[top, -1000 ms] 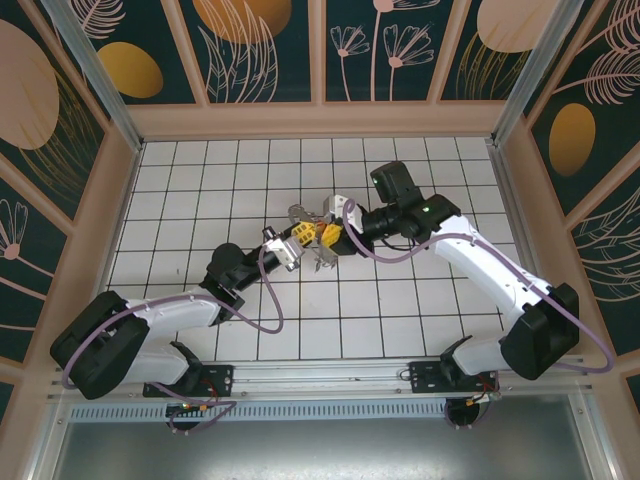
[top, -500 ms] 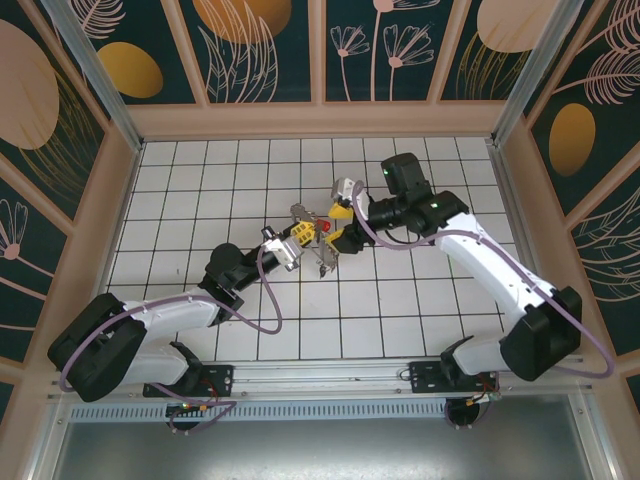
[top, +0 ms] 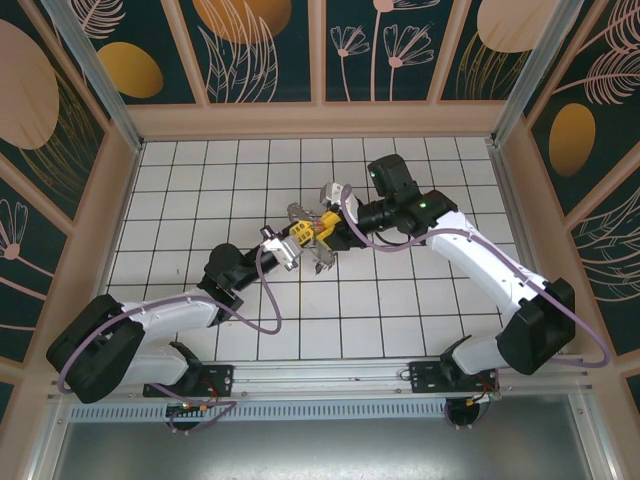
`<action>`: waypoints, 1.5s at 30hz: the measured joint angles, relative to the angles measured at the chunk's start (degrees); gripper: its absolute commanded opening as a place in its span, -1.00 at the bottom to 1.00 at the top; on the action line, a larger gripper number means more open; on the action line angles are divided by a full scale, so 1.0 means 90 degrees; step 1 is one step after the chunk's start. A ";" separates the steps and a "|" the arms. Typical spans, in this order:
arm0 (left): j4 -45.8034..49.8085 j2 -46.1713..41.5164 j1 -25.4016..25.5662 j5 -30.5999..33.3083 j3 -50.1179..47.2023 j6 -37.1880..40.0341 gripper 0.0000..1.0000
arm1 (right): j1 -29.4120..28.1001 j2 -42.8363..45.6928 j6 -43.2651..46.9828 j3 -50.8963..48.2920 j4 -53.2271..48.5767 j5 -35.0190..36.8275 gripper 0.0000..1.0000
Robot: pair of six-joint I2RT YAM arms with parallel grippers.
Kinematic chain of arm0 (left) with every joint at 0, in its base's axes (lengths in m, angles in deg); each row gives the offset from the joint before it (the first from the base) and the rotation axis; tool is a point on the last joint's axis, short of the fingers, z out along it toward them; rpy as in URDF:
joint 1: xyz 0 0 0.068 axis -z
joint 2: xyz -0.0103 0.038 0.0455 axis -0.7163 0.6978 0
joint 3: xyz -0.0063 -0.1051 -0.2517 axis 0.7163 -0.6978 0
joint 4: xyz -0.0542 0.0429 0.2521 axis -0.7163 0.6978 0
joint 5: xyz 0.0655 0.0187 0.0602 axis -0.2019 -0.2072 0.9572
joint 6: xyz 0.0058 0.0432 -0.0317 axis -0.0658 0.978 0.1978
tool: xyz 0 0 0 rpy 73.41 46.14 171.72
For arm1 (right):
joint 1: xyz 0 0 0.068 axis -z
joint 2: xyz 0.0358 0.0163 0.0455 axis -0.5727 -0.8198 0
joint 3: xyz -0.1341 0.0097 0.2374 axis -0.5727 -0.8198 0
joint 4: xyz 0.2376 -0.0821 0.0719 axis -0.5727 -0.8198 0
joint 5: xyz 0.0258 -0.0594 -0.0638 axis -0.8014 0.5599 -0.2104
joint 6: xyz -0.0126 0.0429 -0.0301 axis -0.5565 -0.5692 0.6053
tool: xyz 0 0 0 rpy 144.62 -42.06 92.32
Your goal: Put the keys on the keyring
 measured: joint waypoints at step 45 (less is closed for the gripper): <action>-0.0680 0.0085 -0.0022 0.0296 -0.0090 -0.0136 -1.00 | -0.0670 0.0406 -0.0019 -0.0381 -0.0495 0.0478 -0.26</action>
